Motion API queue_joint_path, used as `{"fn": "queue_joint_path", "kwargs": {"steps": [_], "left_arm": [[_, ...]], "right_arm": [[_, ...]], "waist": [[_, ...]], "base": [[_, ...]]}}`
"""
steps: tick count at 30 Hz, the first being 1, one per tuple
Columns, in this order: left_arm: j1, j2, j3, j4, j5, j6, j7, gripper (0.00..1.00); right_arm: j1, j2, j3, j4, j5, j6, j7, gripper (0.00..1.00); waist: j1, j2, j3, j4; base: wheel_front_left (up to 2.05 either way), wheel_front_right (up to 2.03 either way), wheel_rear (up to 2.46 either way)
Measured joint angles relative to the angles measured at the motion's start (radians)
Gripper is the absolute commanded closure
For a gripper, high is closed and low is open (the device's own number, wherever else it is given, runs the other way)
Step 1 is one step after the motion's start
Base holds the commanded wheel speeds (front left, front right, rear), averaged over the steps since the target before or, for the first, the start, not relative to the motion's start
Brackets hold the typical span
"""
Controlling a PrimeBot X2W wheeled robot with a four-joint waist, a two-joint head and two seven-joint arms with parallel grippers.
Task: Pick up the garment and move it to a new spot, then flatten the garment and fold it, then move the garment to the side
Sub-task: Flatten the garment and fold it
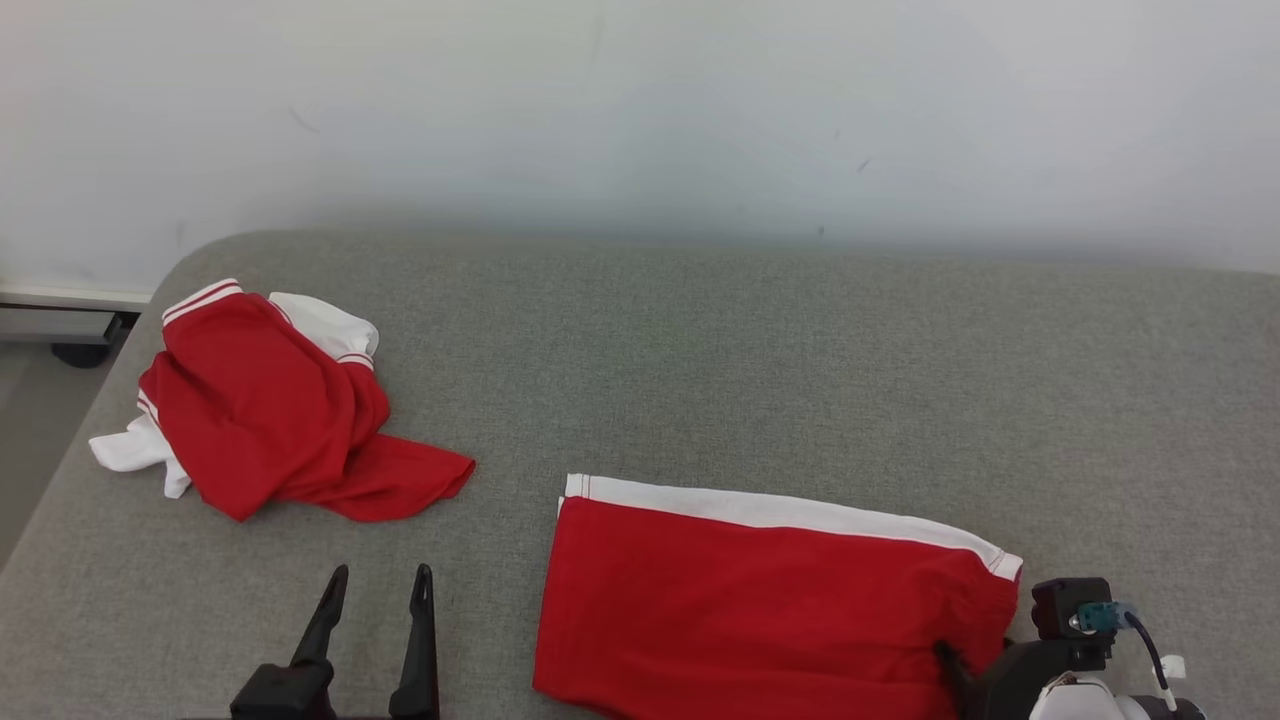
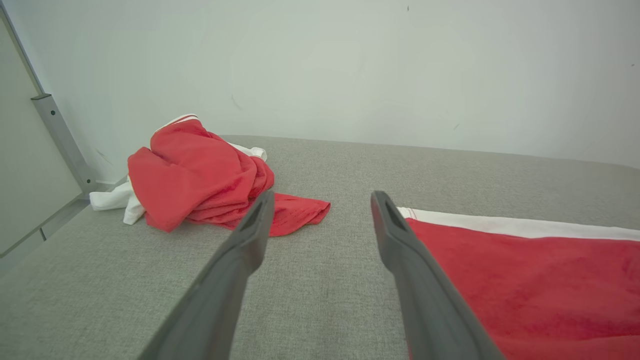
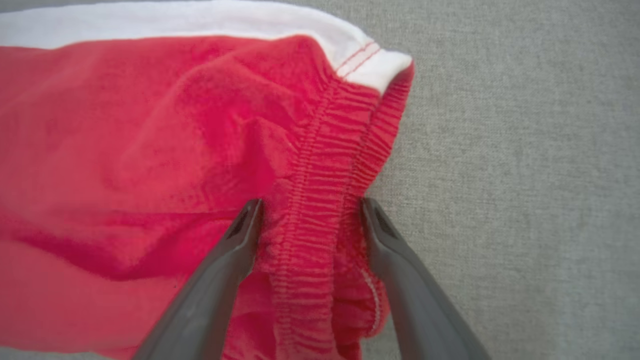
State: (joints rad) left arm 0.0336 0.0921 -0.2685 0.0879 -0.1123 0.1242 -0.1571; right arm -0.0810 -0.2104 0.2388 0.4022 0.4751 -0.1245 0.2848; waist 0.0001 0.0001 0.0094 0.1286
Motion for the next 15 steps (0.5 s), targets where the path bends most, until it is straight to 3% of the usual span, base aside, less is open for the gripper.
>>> {"fn": "queue_joint_path", "kwargs": {"steps": [8, 9, 10, 11, 12, 15], "left_arm": [[0.0, -0.004, 0.006, -0.005, 0.016, 0.0, 0.016, 0.0], [0.0, -0.004, 0.005, -0.005, 0.016, 0.0, 0.017, 0.0], [0.0, -0.004, 0.004, -0.005, 0.016, 0.0, 0.017, 0.0], [0.0, -0.005, 0.003, -0.005, 0.016, 0.0, 0.017, 0.0], [0.0, -0.005, 0.002, -0.005, 0.016, 0.0, 0.021, 0.0], [0.0, -0.006, 0.001, -0.004, 0.016, 0.0, 0.025, 0.0]], "right_arm": [[-0.037, 0.009, 0.009, 0.047, -0.002, 0.0, 0.034, 0.0], [-0.041, 0.01, 0.012, 0.052, -0.003, 0.0, 0.039, 0.48], [-0.047, 0.01, 0.015, 0.057, -0.003, 0.0, 0.045, 0.64], [-0.052, 0.011, 0.017, 0.061, -0.003, 0.0, 0.05, 0.91], [-0.053, 0.011, 0.021, 0.064, -0.003, 0.0, 0.051, 1.0], [-0.053, 0.017, 0.026, 0.072, -0.003, 0.002, 0.051, 1.0]], "waist": [[0.0, -0.0001, 0.009, 0.001], [0.0, -0.0001, 0.009, 0.001], [0.0, -0.0001, 0.009, 0.001], [0.0, -0.0001, 0.009, 0.001], [0.0, -0.0001, 0.009, 0.001], [0.0, -0.0001, 0.008, 0.003]], "base": [[0.0, 0.0, 0.0], [0.0, 0.0, 0.0], [0.0, 0.0, 0.0], [0.0, 0.0, 0.0], [0.0, 0.0, 0.0], [0.0, 0.0, 0.0]]}}
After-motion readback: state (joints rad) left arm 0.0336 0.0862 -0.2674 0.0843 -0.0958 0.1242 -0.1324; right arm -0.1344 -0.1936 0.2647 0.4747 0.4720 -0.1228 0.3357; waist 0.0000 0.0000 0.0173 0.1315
